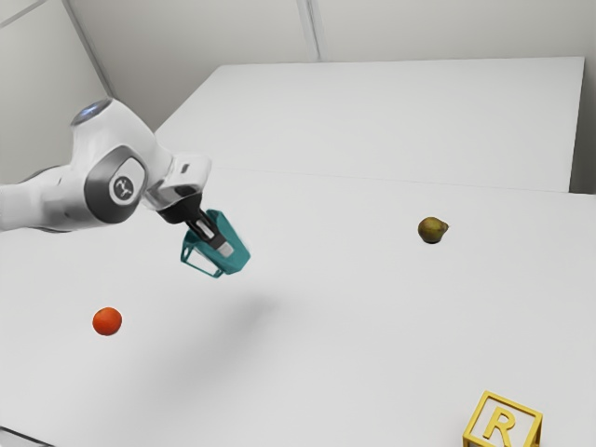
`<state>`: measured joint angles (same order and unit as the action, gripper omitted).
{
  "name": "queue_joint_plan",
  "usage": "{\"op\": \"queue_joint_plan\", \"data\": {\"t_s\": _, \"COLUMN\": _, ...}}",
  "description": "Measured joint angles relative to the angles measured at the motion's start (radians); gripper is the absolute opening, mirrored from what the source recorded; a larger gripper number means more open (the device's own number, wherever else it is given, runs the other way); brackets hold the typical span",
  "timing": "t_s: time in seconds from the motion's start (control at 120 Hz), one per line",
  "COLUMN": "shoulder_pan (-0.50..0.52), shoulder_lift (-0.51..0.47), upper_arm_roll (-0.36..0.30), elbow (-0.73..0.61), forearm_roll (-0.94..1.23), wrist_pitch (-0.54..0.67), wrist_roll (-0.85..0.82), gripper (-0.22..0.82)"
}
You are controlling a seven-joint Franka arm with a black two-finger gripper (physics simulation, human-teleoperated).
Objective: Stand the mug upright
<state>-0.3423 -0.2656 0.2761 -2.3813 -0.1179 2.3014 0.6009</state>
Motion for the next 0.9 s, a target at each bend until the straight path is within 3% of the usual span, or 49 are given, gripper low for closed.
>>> {"op": "queue_joint_plan", "data": {"t_s": 0.3, "shoulder_pan": -0.027, "shoulder_lift": 0.139, "upper_arm_roll": 0.0, "elbow": 0.008, "forearm_roll": 0.294, "wrist_pitch": -0.032, "wrist_roll": -0.19, "gripper": -0.15}}
{"op": "queue_joint_plan", "data": {"t_s": 0.9, "shoulder_pan": -0.029, "shoulder_lift": 0.228, "upper_arm_roll": 0.0, "elbow": 0.002, "forearm_roll": 0.322, "wrist_pitch": 0.079, "wrist_roll": -0.387, "gripper": -0.15}}
